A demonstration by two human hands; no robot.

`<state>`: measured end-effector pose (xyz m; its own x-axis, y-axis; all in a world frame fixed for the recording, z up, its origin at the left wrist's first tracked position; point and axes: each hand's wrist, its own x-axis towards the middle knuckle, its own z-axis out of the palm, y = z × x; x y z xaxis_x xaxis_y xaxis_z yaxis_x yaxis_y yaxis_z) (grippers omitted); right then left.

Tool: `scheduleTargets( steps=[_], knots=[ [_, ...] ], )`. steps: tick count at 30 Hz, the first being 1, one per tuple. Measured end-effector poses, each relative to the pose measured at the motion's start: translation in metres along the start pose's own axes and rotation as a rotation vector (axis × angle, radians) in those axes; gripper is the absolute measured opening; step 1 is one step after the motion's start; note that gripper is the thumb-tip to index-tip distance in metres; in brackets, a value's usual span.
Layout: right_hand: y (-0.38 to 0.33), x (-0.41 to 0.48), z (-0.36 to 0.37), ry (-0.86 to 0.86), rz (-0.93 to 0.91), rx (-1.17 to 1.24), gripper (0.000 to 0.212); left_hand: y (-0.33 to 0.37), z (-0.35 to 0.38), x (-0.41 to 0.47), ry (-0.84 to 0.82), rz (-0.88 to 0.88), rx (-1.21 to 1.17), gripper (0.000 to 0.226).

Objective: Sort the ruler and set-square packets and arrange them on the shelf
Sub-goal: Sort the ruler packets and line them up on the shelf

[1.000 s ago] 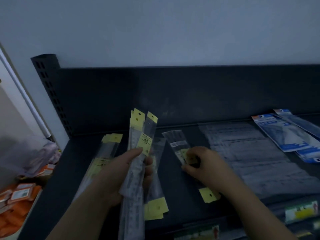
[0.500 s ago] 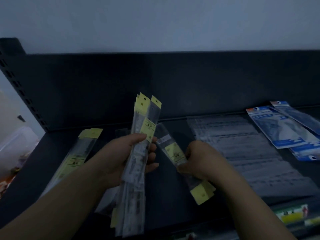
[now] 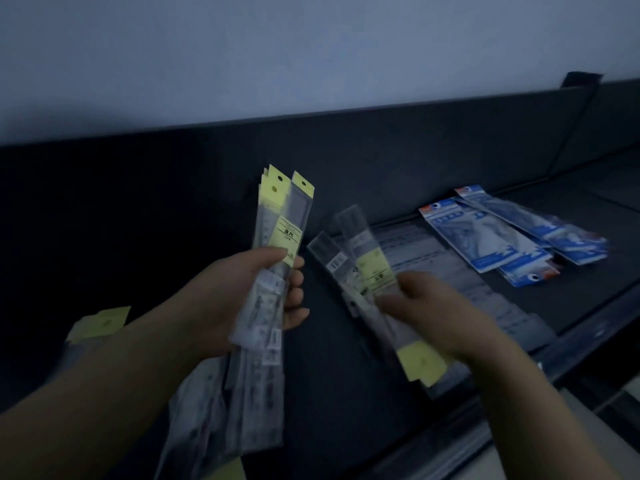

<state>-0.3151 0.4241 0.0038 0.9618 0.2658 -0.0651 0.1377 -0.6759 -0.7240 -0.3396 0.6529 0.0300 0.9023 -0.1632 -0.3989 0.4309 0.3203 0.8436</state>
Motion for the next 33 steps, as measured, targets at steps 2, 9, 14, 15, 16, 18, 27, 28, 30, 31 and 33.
scheduleTargets(
  steps=[2,9,14,15,16,18,27,28,30,31,33],
  knots=[
    [0.014,-0.006,-0.016,-0.024,-0.015,0.124,0.024,0.0,0.006,0.008,-0.018,-0.015,0.021,0.016],
    [0.052,-0.02,-0.057,-0.24,-0.108,0.36,0.021,-0.003,0.041,0.037,0.003,0.014,0.133,0.017],
    [0.073,-0.014,-0.08,-0.342,-0.117,0.435,0.016,0.002,0.058,0.055,0.052,0.029,0.131,0.014],
    [0.078,-0.012,-0.083,-0.345,-0.115,0.423,0.017,0.002,0.062,0.058,0.049,0.022,0.144,0.013],
    [0.082,-0.009,-0.087,-0.338,-0.112,0.398,0.021,0.002,0.066,0.06,0.043,0.01,0.157,0.01],
    [0.089,-0.004,-0.096,-0.3,-0.103,0.394,0.025,0.0,0.075,0.064,0.044,-0.007,0.156,0.007],
    [0.111,0.01,-0.119,0.371,0.309,0.981,0.017,-0.002,0.115,0.089,0.192,0.204,-0.053,0.031],
    [0.109,0.011,-0.117,0.417,0.315,1.082,0.017,-0.003,0.123,0.091,0.208,0.22,-0.12,0.029],
    [0.106,0.015,-0.112,0.486,0.288,1.217,0.018,-0.006,0.138,0.094,0.233,0.233,-0.283,0.022],
    [0.106,0.017,-0.11,0.517,0.265,1.27,0.02,-0.007,0.144,0.095,0.238,0.239,-0.333,0.019],
    [0.106,0.021,-0.109,0.579,0.225,1.378,0.021,-0.01,0.155,0.098,0.242,0.252,-0.36,0.016]
  ],
)
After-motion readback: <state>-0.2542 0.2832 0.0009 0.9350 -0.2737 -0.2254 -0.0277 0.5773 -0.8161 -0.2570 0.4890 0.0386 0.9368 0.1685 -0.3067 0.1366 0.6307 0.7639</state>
